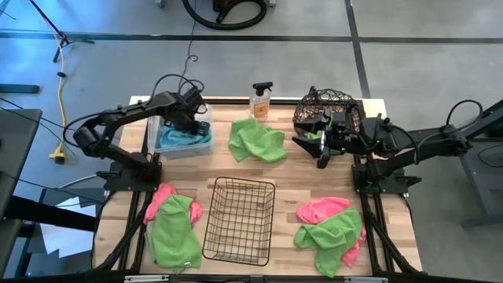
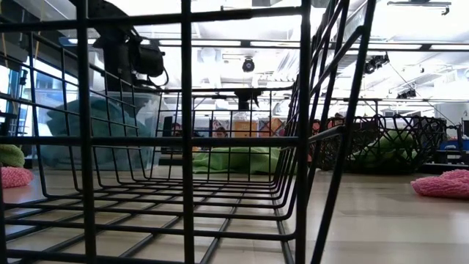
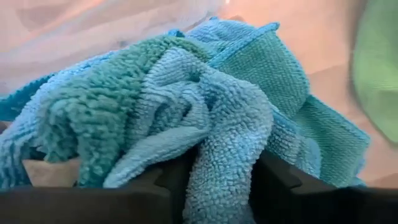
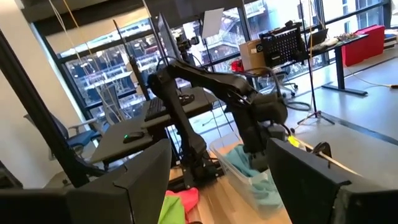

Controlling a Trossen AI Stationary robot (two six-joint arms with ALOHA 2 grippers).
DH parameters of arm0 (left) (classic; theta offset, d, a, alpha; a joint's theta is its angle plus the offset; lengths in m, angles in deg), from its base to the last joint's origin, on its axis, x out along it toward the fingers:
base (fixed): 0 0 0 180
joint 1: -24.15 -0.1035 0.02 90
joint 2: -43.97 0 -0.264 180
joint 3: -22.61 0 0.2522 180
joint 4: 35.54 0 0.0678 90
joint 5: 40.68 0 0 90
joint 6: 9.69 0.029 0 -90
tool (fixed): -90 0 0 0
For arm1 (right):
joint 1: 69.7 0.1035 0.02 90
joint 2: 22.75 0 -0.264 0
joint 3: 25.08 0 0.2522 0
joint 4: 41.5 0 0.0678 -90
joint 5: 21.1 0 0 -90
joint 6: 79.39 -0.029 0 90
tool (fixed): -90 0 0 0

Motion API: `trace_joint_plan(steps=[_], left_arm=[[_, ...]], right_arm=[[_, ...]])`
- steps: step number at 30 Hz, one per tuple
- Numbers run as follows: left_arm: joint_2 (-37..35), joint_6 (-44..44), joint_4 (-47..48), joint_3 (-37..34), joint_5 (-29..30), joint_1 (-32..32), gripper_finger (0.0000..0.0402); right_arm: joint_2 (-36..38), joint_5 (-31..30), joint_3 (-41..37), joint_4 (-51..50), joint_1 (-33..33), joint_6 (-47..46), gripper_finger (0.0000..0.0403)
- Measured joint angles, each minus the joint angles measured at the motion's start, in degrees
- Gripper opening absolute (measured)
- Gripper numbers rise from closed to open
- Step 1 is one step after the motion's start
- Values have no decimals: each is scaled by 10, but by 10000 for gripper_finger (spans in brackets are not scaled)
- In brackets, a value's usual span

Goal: Sort microfiber towel by color & place in baskets

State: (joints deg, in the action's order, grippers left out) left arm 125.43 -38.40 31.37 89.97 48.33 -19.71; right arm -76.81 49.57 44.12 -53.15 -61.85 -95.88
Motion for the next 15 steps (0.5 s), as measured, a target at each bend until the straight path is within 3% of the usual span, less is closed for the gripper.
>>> trace_joint_plan(steps=[8,15], left_arm=[[-49,-1,-2,0,-3,-4,183],[-95,-1,0,23,-2,-4,201]], right_arm=[[0,0,0,-2,0,0,261],[0,0,0,-2,0,0,261]])
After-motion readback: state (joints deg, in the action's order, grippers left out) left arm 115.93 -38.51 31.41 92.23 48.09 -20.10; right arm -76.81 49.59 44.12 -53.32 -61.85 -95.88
